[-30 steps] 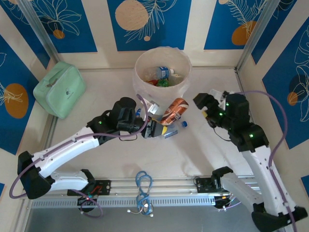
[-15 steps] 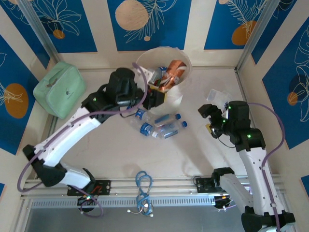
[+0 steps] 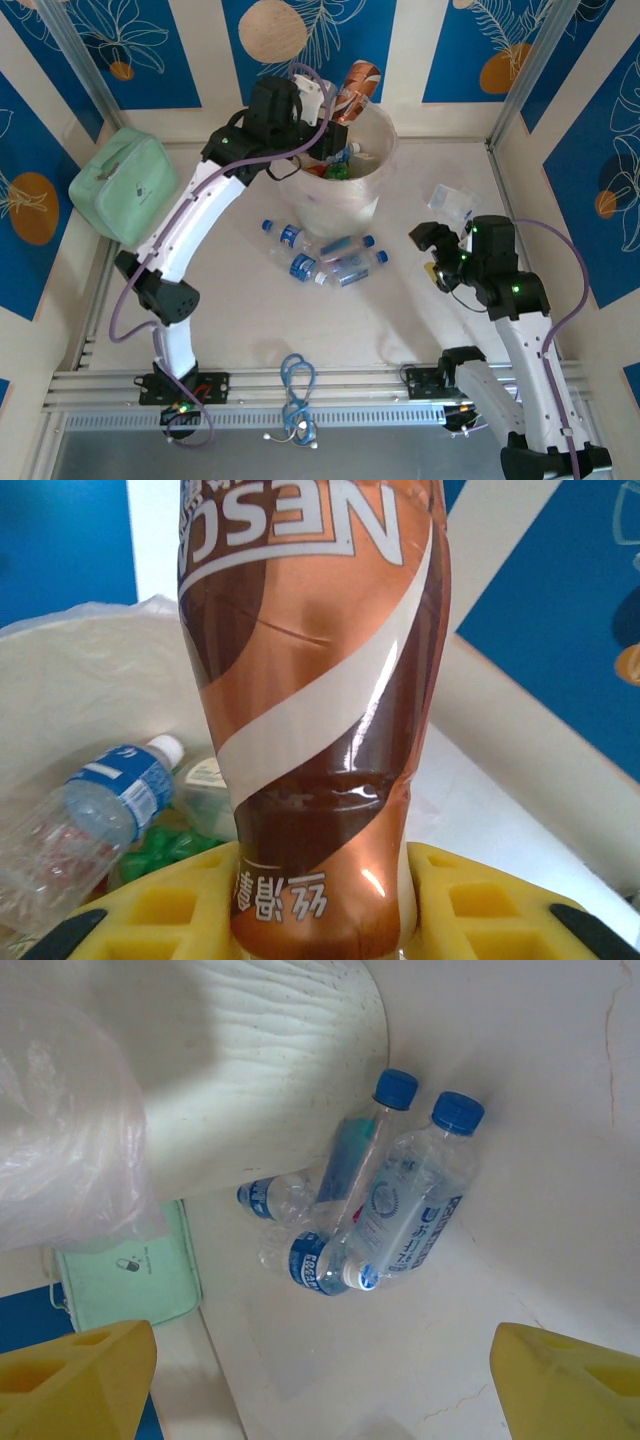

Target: Put the plastic bottles in the bin

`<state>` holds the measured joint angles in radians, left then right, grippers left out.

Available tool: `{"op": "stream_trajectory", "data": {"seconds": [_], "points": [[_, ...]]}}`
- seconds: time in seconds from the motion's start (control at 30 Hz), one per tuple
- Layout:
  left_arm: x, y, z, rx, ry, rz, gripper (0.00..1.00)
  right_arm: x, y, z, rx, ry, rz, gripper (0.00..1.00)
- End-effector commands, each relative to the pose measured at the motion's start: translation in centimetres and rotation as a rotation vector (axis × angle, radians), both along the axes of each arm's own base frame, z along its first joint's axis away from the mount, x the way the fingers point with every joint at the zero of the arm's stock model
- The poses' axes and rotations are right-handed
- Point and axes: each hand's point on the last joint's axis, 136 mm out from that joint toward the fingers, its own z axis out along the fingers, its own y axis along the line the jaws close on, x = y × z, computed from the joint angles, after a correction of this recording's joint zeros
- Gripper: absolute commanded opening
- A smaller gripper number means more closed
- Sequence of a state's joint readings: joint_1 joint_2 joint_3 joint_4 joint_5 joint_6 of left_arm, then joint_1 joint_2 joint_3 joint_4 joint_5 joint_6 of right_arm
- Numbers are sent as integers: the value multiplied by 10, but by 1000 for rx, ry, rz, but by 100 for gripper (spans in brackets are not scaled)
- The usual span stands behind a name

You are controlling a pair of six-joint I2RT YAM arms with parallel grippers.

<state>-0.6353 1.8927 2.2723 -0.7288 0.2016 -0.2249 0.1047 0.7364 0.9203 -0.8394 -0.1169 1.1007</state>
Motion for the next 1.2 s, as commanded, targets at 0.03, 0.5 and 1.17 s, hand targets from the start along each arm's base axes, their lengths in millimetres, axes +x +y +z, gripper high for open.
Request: {"op": "stream_trajectory", "data": {"seconds": [0.03,0.5,1.17], "points": [[10,17,-24,95,38,10,24,-8,4,-11,16,42,12,87],[35,48,-69,213,123,106,22,-10,2,-18,7,55,7,86],[40,62,-44,158,83,205,70,-8,2,-11,-10,49,11,86]]}}
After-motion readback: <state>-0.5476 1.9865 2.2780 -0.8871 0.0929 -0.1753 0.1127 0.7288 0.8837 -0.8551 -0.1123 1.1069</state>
